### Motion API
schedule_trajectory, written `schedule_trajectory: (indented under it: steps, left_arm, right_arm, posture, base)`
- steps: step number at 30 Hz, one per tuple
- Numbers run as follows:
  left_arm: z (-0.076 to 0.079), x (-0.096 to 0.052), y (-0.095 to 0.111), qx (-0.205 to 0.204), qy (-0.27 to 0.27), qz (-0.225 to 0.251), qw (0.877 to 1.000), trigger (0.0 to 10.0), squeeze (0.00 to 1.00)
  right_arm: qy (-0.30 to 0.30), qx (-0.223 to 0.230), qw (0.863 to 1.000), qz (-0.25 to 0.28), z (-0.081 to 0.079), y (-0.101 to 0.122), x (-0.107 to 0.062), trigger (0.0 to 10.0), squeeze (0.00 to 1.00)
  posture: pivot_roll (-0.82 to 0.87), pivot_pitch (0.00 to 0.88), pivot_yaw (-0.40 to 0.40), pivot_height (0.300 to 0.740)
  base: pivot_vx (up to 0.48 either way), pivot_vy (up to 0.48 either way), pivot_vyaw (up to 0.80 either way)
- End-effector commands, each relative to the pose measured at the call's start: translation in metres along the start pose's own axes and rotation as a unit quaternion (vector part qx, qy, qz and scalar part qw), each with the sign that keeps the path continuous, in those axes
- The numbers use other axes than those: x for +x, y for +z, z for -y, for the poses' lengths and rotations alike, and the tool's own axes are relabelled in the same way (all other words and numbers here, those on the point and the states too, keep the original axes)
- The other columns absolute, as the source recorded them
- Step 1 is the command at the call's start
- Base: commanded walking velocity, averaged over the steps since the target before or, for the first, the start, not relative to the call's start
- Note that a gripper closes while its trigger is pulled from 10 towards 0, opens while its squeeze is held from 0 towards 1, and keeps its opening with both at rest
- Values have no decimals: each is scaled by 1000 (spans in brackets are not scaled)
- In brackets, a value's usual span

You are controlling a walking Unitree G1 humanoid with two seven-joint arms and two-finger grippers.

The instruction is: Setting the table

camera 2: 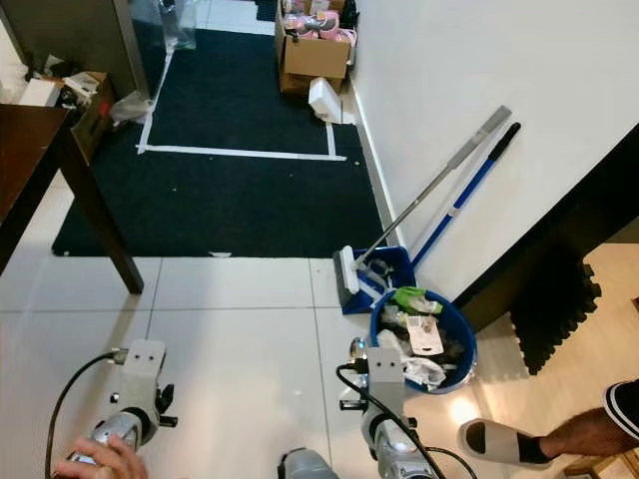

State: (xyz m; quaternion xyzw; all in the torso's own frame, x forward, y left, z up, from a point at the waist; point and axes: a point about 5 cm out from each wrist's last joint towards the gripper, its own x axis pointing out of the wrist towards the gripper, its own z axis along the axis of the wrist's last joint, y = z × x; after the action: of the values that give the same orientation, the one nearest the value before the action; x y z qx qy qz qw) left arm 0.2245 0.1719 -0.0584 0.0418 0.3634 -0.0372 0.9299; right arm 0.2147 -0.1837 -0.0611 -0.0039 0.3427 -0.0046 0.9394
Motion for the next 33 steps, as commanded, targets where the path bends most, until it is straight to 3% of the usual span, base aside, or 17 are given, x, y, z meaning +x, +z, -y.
schedule_trajectory:
  steps: [1,21,33]
  left_arm:
    - [4,-2,-7,4,-4,-8,1000,10000,0]
    - [1,-1,-4,3,3,-1,1000,10000,0]
    - [-1,-2,-6,24,-3,-6,1000,10000,0]
  right_arm:
    - [0,1,1000,-1,1,-2,-1,10000,0]
    - [15,-18,1000,0,0,2,0,10000,0]
    - [9,-11,1000,5,2,4,1,10000,0]
  posture:
    - [37,51,-39,740]
    - [19,46,-74,740]
    - [41,48,-48,740]
  base:
    - [0,0,0]
    - [0,0,0]
    - [0,0,0]
